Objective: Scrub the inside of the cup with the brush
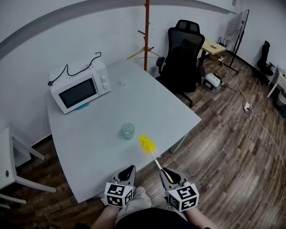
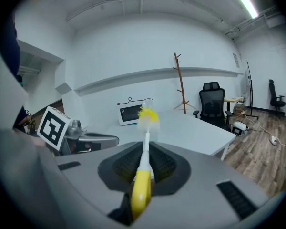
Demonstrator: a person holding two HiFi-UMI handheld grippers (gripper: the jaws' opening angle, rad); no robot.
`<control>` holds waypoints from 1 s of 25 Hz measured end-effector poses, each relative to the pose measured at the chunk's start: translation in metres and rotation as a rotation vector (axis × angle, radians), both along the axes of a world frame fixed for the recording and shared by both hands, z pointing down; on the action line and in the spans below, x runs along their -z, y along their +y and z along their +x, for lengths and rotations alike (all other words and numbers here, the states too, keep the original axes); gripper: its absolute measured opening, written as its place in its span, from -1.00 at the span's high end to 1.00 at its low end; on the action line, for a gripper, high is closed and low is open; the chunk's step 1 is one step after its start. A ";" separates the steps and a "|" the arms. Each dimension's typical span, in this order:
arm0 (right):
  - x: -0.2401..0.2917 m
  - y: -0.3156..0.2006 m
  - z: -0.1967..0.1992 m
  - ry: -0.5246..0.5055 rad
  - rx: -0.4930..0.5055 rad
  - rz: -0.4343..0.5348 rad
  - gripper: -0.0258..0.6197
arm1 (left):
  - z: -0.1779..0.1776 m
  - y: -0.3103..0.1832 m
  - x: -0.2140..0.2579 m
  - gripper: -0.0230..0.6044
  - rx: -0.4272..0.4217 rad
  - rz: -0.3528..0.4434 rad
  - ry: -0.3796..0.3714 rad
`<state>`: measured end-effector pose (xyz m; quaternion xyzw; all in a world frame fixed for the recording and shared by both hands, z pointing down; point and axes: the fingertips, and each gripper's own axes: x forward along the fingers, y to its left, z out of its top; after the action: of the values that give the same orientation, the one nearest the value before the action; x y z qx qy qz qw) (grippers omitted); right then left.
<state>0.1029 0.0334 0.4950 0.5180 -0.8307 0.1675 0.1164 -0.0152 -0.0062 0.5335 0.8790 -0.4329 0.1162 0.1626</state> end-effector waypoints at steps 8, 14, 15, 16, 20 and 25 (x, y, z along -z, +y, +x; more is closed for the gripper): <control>0.000 -0.073 -0.019 0.007 0.009 -0.001 0.77 | -0.018 -0.071 -0.007 0.87 -0.004 -0.004 -0.009; -0.005 -0.114 -0.031 0.009 -0.005 -0.006 0.77 | -0.029 -0.111 -0.023 0.86 -0.029 -0.019 -0.028; -0.006 -0.119 -0.032 0.007 -0.009 -0.008 0.77 | -0.031 -0.116 -0.025 0.86 -0.031 -0.021 -0.031; -0.007 -0.123 -0.033 0.008 -0.013 -0.010 0.77 | -0.032 -0.121 -0.028 0.86 -0.033 -0.022 -0.034; -0.010 -0.138 -0.036 0.013 -0.028 -0.021 0.77 | -0.033 -0.142 -0.045 0.38 -0.060 -0.024 -0.070; -0.015 -0.147 -0.039 0.020 -0.036 -0.044 0.77 | -0.028 -0.168 -0.070 -0.07 -0.088 0.020 -0.146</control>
<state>0.0636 -0.1135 0.5103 0.5319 -0.8161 0.1827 0.1333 -0.0434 -0.1745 0.6037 0.8878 -0.4059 0.1828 0.1168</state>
